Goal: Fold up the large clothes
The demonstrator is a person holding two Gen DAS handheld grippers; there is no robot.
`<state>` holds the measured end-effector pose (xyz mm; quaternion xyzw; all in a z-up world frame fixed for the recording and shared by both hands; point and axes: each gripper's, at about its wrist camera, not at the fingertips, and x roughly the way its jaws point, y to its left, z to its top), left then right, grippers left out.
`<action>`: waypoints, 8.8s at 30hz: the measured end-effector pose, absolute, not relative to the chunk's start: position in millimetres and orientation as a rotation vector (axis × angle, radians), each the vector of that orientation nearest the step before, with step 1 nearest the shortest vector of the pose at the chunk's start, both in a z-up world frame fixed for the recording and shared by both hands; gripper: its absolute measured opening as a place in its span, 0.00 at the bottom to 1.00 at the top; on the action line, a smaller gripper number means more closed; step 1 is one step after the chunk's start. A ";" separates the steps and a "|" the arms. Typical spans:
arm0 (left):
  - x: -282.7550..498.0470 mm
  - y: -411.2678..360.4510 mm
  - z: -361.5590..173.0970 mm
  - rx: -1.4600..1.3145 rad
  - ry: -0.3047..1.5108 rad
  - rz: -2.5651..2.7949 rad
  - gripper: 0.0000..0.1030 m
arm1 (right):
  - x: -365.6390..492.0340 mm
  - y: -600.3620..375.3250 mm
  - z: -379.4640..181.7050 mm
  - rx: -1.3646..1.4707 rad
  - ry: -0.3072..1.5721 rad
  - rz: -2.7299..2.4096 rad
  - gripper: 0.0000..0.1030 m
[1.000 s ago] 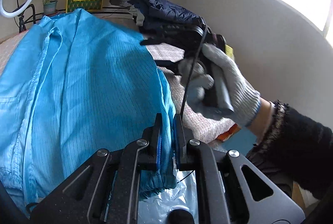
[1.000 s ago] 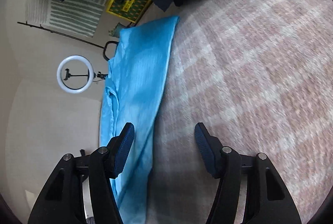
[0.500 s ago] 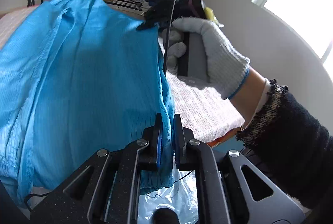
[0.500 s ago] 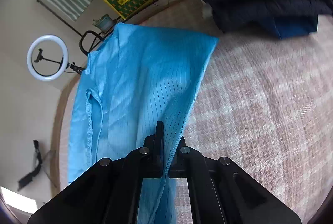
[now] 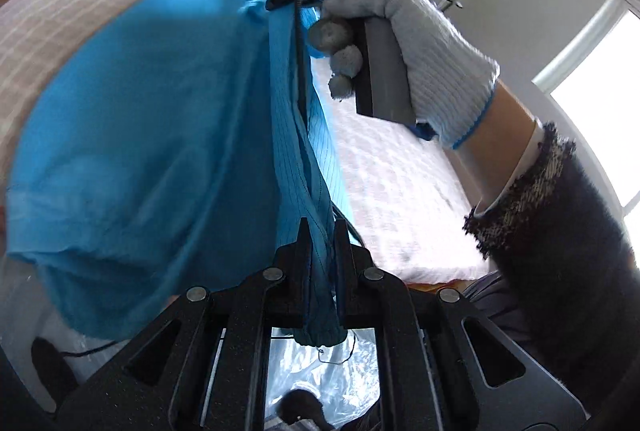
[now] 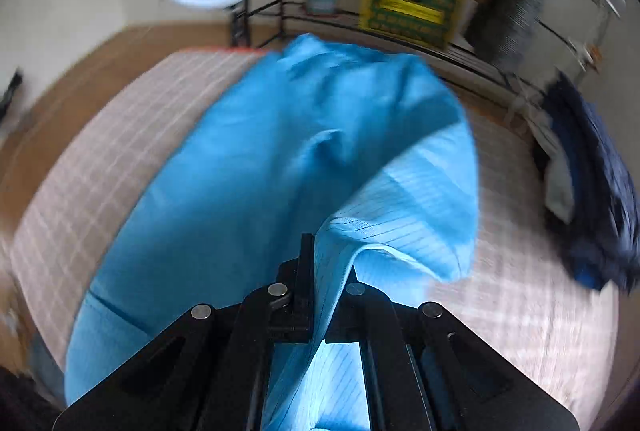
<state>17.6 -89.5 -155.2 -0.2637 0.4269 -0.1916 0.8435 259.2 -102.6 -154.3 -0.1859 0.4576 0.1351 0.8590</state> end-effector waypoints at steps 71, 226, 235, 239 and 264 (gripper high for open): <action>44.4 -44.9 -184.6 -0.763 0.995 -0.376 0.07 | 432.3 -99.0 -196.9 -0.302 1.059 0.359 0.13; 84.8 37.4 -192.6 -0.794 1.342 -0.546 0.04 | 65.4 -259.9 -250.1 0.543 1.417 0.822 0.04; 100.4 41.7 -162.1 -0.921 1.230 -0.576 0.03 | 72.8 -265.9 -222.5 0.667 1.298 0.830 0.03; 122.3 38.3 -139.7 -0.920 1.179 -0.579 0.03 | 86.2 -262.7 -204.3 0.661 1.246 0.825 0.03; 321.4 34.6 -161.3 -0.911 1.094 -0.355 0.03 | 278.7 -262.9 -194.0 0.598 1.181 0.579 0.02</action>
